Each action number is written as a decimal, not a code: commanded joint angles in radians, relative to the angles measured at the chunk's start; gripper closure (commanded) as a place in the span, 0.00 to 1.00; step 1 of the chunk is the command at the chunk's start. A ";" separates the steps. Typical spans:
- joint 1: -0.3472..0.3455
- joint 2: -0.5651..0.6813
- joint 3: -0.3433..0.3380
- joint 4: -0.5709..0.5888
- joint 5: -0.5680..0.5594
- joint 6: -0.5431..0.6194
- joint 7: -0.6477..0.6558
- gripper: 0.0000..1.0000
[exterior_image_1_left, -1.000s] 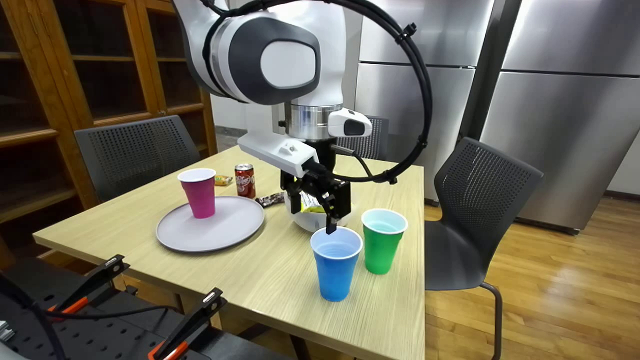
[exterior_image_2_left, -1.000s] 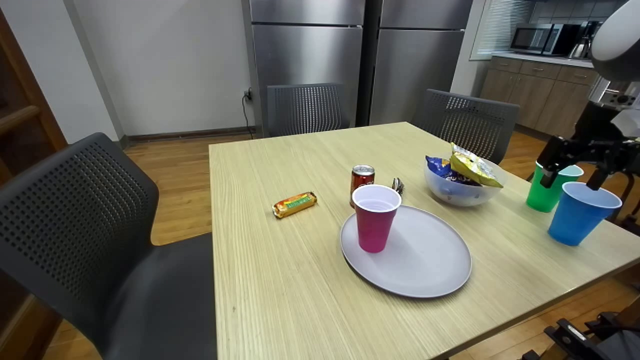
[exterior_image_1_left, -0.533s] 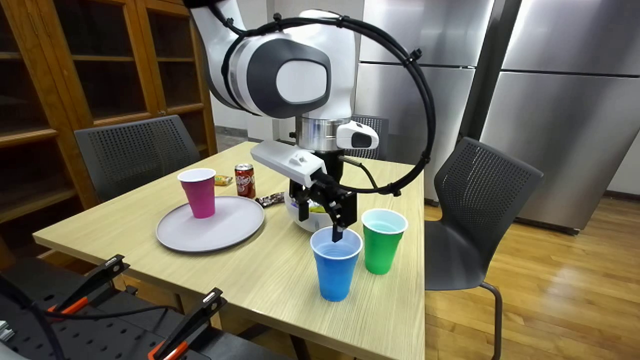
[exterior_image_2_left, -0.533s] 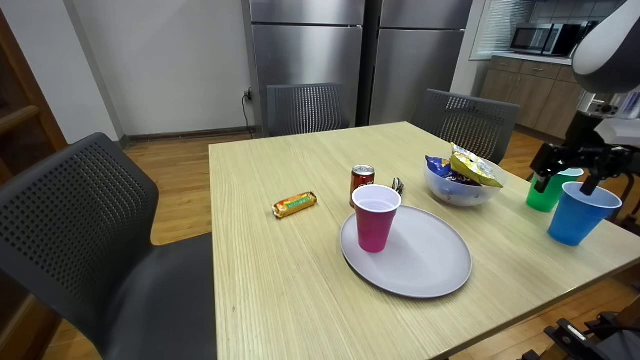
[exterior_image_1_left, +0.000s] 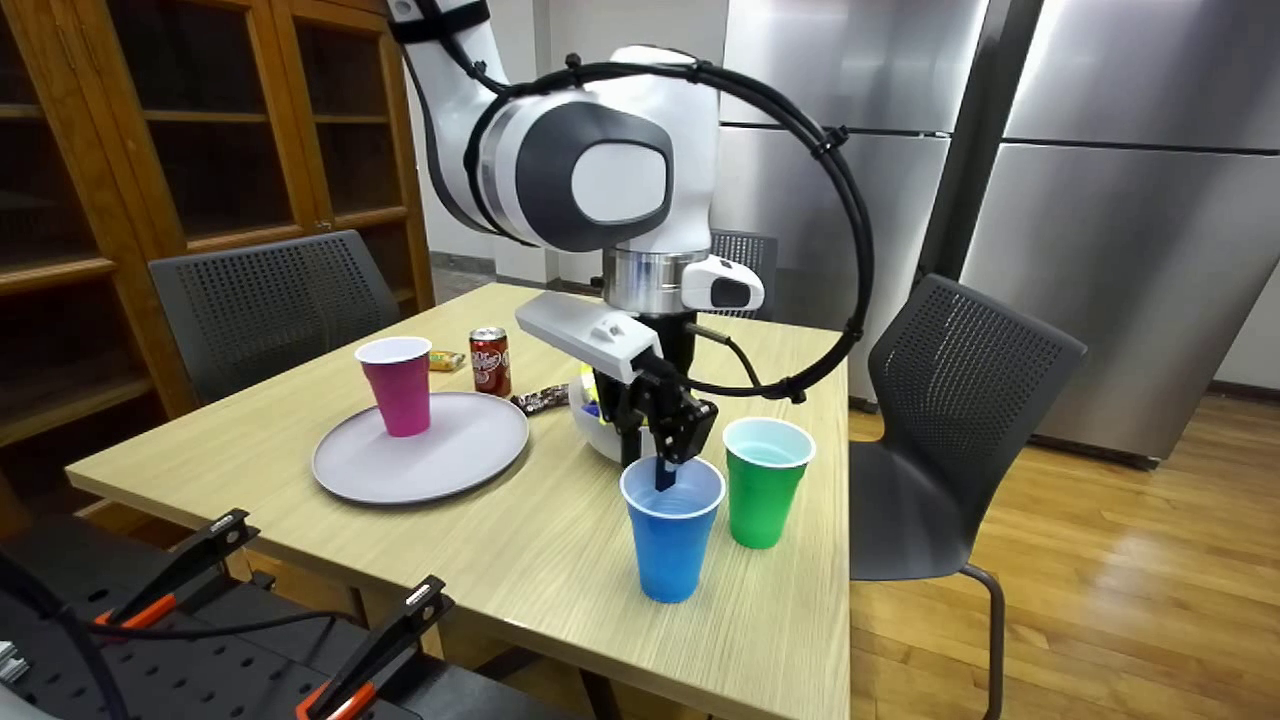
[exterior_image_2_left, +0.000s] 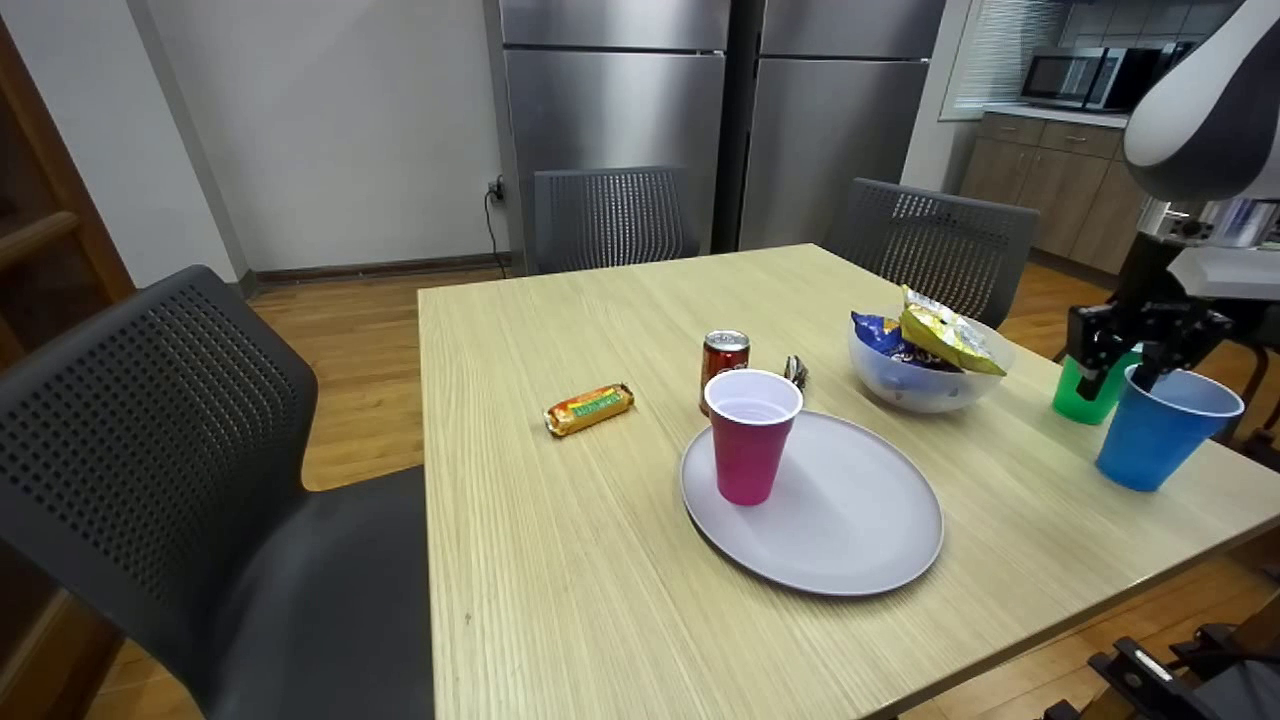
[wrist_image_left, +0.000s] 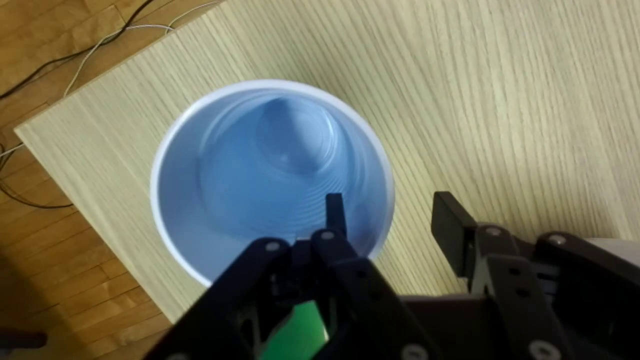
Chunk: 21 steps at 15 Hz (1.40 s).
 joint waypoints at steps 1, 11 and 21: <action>-0.015 0.004 0.015 0.022 -0.006 -0.021 0.030 0.82; 0.025 -0.057 -0.016 -0.026 -0.081 -0.003 0.061 0.99; 0.101 -0.175 -0.016 -0.116 -0.236 -0.017 0.153 0.99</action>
